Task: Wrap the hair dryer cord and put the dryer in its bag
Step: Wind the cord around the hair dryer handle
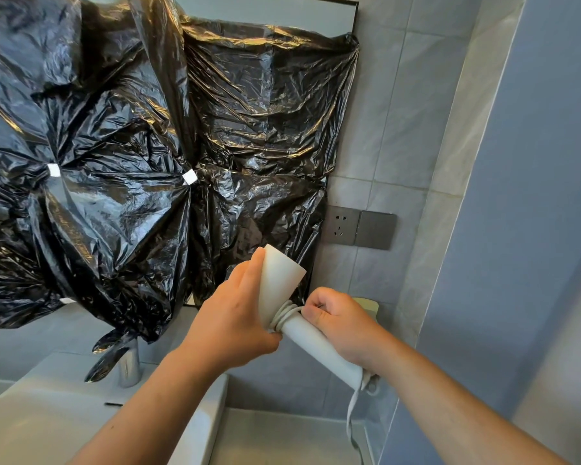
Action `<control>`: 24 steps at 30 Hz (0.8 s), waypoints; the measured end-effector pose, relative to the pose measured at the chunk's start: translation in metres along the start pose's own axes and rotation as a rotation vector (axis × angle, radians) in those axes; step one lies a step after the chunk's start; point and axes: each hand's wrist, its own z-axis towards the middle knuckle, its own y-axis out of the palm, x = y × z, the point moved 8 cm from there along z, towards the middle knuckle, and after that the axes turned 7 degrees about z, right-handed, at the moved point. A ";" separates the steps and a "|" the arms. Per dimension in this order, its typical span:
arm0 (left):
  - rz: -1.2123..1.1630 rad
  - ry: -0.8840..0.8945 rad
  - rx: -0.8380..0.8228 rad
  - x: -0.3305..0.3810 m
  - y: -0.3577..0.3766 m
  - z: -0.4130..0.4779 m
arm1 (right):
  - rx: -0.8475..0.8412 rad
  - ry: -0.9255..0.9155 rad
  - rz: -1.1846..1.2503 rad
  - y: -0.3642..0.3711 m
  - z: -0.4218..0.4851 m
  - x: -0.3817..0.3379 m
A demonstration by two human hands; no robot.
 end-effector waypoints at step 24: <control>-0.331 -0.213 -0.047 0.020 -0.013 0.011 | -0.260 -0.035 -0.287 -0.038 -0.027 -0.011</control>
